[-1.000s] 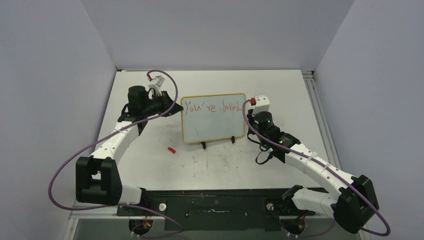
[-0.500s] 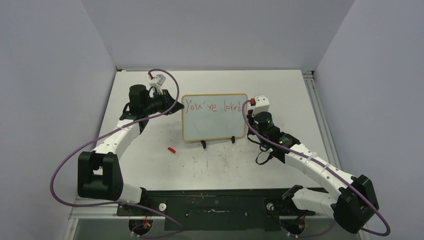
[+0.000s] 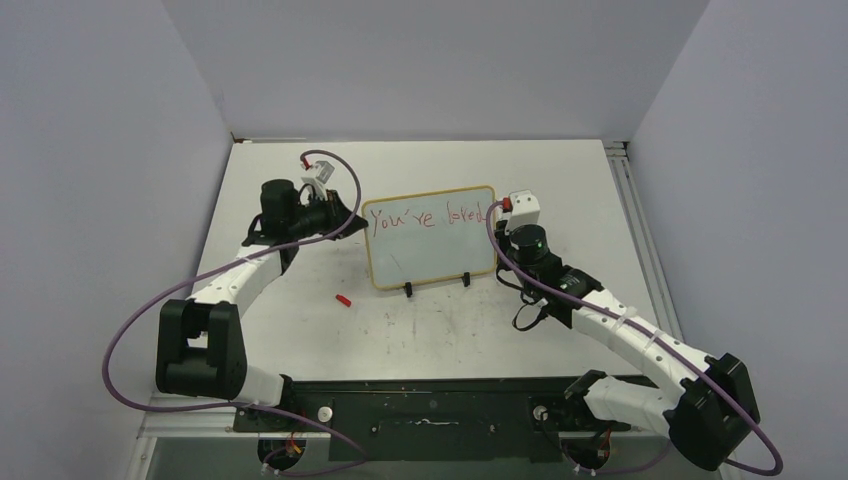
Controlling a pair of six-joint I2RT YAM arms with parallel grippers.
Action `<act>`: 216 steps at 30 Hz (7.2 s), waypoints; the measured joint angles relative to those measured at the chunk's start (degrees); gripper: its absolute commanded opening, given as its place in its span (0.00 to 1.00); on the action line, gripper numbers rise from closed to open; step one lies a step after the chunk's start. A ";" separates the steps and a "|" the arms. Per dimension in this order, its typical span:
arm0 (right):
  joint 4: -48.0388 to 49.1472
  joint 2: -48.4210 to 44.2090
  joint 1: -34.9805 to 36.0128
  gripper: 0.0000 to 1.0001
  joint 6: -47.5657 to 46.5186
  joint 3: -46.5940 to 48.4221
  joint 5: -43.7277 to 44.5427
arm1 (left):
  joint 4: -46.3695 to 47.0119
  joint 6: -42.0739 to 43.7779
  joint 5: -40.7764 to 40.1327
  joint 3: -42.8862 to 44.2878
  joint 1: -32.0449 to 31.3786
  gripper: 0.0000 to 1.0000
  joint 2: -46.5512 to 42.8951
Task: Write a sentence on the whiteboard
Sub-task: Pass from the right arm to the left, then pass from the left arm to the right, then write a sentence on the whiteboard.
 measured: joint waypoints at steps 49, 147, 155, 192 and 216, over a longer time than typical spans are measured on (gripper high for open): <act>-33.75 0.52 9.99 0.05 9.38 12.72 -43.67 | -20.24 26.29 -29.94 -12.20 -45.92 0.68 -48.00; -17.42 -10.69 22.23 0.05 24.50 2.40 -39.34 | -25.09 27.08 -36.37 -11.02 -64.06 0.75 -32.04; -22.80 -16.09 22.23 0.05 22.58 3.80 -23.91 | -24.92 23.82 -35.89 -10.69 -52.81 0.82 -35.98; 12.94 -6.38 24.55 0.05 16.13 -8.98 -4.72 | -7.06 -4.13 0.33 -9.84 8.33 0.76 -20.35; 32.17 14.60 17.09 0.05 12.37 -8.07 -13.92 | -6.43 -7.19 -2.10 -5.22 0.00 0.49 -3.61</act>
